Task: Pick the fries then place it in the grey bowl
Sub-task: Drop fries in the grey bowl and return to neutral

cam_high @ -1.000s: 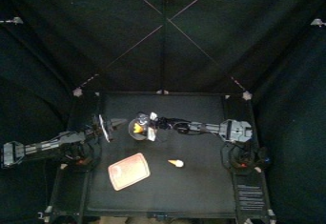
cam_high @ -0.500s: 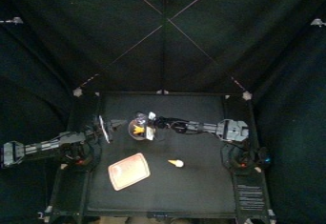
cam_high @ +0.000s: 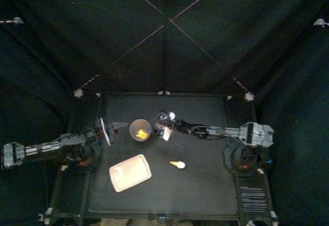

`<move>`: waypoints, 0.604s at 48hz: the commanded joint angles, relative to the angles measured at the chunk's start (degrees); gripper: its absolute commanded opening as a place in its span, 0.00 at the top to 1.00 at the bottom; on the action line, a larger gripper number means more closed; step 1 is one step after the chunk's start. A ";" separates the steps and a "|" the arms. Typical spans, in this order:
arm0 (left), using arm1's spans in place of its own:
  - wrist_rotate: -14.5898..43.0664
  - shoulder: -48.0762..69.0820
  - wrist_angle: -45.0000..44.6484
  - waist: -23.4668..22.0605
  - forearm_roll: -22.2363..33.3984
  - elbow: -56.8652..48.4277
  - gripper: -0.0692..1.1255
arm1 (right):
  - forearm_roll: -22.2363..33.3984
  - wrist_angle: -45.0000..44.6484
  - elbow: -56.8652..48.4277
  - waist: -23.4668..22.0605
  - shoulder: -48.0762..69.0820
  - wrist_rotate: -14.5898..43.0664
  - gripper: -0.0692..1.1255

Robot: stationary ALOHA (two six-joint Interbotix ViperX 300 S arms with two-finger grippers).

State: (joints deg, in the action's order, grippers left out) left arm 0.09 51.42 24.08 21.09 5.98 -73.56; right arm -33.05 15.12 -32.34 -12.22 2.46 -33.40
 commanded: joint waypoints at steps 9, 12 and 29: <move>0.00 0.00 0.53 -1.58 -1.85 1.14 0.95 | -3.96 12.66 -10.02 8.88 12.30 0.00 0.13; 0.09 0.00 0.53 -2.90 -2.29 1.14 0.95 | -5.54 14.41 -11.51 10.46 13.62 0.00 0.13; 0.09 0.00 0.62 -9.40 -11.43 1.14 0.96 | -6.86 18.54 -14.50 12.66 15.21 -0.18 0.13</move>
